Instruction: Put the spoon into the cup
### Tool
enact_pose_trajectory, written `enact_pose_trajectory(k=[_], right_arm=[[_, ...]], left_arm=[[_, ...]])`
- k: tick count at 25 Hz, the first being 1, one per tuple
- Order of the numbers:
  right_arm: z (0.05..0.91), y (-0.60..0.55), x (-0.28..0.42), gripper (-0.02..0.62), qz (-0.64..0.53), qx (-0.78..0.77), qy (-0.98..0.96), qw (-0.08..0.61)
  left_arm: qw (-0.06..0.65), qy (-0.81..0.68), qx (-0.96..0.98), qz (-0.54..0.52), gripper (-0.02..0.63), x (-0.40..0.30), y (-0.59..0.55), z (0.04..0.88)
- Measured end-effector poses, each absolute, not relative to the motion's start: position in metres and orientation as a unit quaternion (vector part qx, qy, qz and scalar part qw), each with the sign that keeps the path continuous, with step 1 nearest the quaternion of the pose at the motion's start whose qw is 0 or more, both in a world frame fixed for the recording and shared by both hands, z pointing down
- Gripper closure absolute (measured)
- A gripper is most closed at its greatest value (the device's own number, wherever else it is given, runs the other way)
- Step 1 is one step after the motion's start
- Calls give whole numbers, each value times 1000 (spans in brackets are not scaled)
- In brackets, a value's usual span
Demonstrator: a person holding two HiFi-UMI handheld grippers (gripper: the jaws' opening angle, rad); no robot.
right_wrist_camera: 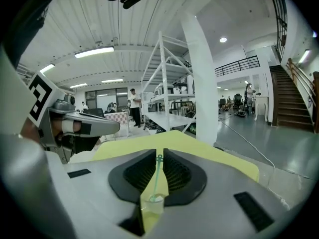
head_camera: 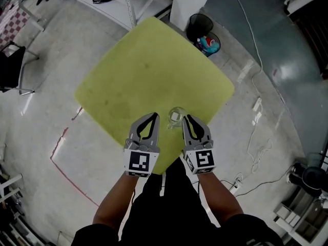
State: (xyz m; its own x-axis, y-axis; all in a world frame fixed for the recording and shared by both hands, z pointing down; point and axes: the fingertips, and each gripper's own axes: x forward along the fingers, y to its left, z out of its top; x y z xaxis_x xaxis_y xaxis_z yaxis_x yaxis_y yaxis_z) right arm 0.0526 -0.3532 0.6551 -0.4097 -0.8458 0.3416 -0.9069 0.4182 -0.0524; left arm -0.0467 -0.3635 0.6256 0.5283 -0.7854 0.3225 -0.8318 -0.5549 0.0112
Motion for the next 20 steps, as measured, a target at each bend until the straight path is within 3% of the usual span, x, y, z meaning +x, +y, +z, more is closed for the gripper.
enact_pose_trajectory(k=[9, 13, 20], right_arm=[[681, -350, 46, 551, 119, 529, -828, 144], [685, -351, 44, 473, 128, 525, -829, 146], [672, -348, 44, 460, 123, 525, -830, 141]], left_arm=[[90, -462, 869, 150, 600, -41, -358, 640], [89, -463, 869, 149, 600, -42, -356, 639], [79, -466, 869, 146, 600, -44, -352, 625]])
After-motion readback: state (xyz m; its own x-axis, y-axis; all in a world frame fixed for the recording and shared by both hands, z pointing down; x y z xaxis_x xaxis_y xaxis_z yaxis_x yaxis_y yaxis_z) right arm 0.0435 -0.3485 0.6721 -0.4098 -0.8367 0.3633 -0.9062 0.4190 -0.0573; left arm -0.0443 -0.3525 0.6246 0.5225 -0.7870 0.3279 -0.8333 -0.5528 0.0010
